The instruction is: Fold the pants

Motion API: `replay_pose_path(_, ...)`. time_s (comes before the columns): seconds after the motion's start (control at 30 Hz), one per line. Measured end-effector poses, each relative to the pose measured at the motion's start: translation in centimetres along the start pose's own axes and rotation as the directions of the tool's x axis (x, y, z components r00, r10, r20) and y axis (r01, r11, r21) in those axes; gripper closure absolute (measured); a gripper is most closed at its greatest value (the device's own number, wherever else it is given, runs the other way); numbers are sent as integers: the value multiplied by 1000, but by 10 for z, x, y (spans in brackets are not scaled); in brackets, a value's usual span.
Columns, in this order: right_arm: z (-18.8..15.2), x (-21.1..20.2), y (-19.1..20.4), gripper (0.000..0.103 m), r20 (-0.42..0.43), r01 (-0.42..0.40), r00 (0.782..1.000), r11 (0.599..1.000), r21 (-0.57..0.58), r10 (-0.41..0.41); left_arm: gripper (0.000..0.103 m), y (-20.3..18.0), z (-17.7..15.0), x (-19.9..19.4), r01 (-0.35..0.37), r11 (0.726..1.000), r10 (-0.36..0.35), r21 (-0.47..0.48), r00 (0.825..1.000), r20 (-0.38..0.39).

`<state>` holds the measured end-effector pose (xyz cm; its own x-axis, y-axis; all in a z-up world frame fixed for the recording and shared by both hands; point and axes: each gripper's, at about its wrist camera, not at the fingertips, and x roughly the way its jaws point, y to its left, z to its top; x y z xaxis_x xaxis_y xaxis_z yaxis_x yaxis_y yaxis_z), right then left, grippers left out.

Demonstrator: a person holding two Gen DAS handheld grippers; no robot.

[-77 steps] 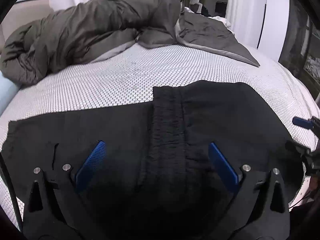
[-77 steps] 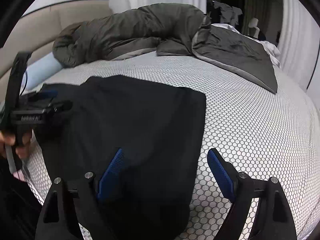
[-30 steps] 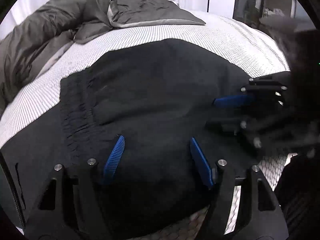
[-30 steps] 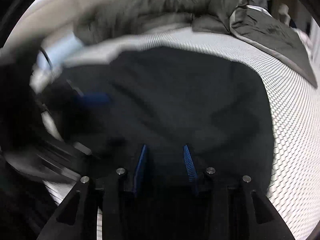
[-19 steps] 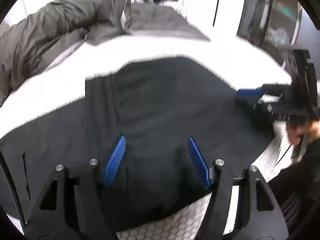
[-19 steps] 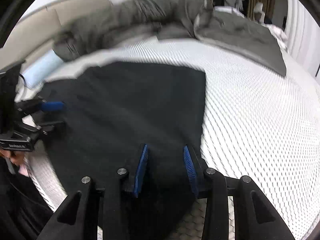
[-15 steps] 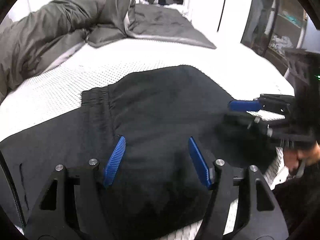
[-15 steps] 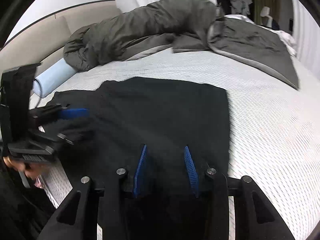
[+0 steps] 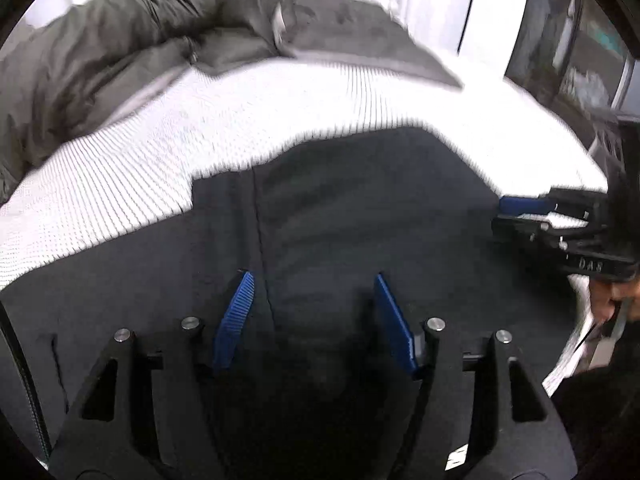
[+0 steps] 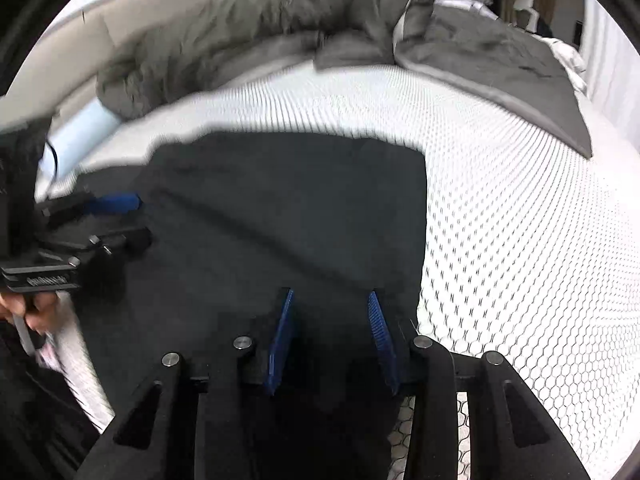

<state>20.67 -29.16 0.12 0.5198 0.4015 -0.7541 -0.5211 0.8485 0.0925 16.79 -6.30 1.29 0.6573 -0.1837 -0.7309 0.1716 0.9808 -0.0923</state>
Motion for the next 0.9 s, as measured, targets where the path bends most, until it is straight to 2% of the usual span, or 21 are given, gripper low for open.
replay_pose_path(0.03, 6, -7, 4, 63, 38, -29, 999, 1000, 5, 29, 32, 1, 6, -5, 12, 1000, -12, -10, 1000, 25)
replay_pose_path(0.07, 12, -7, 7, 63, 58, -45, 997, 999, 7, 44, 29, 0, 14, -6, 11, 1000, -10, -13, 999, 48)
replay_pose_path(0.13, 28, 2, 19, 63, 75, -58, 996, 998, 9, 57, 29, -2, 26, 0, 6, 1000, -6, -3, 998, 61)
replay_pose_path(0.23, 42, 37, 33, 63, 5, -70, 998, 997, -14, 70, 30, 0, 43, 32, 33, 999, -34, -5, 999, -11)
replay_pose_path(0.27, 47, 53, 40, 63, -37, -68, 997, 997, -27, 67, 30, 4, 44, 43, 10, 1000, -11, -12, 999, -47)
replay_pose_path(0.3, 50, 67, 47, 63, -70, -55, 996, 997, -47, 52, 33, 6, 44, 53, -11, 1000, 10, -17, 998, -70)
replay_pose_path(0.37, 53, 88, 51, 63, -115, -12, 993, 995, -100, 1, 40, 16, 38, 65, -10, 1000, 8, -16, 994, -106)
replay_pose_path(0.43, 49, 86, 44, 63, -112, 25, 993, 991, -128, -39, 46, 21, 34, 66, 2, 1000, -4, -16, 995, -100)
replay_pose_path(0.53, 52, 75, 15, 63, -107, 149, 982, 986, -80, -158, 46, 24, 30, 62, -5, 1000, 3, -16, 996, -94)
replay_pose_path(0.57, 44, 65, -1, 63, -100, 151, 983, 987, -48, -155, 46, 24, 29, 60, -26, 1000, 25, -9, 995, -95)
replay_pose_path(0.6, 43, 62, -8, 63, -92, 138, 986, 990, -19, -139, 41, 26, 26, 58, -47, 999, 46, -9, 994, -100)
replay_pose_path(0.63, 43, 60, -11, 63, -89, 120, 989, 993, -1, -119, 41, 27, 26, 55, -42, 999, 40, -17, 994, -102)
replay_pose_path(0.7, 45, 52, -7, 63, -74, 102, 992, 995, 7, -101, 42, 28, 29, 42, -23, 999, 20, -38, 995, -96)
replay_pose_path(0.77, 51, 45, 0, 62, -38, 51, 998, 999, 14, -50, 41, 32, 33, 28, -5, 997, 4, -74, 1000, -22)
replay_pose_path(0.83, 60, 45, 9, 61, -4, 37, 999, 999, 15, -37, 41, 34, 38, 25, 4, 993, -1, -119, 1000, 20)
replay_pose_path(0.9, 71, 54, 22, 61, 21, 27, 999, 1000, 11, -27, 41, 37, 43, 38, 5, 987, -4, -163, 1000, 8)
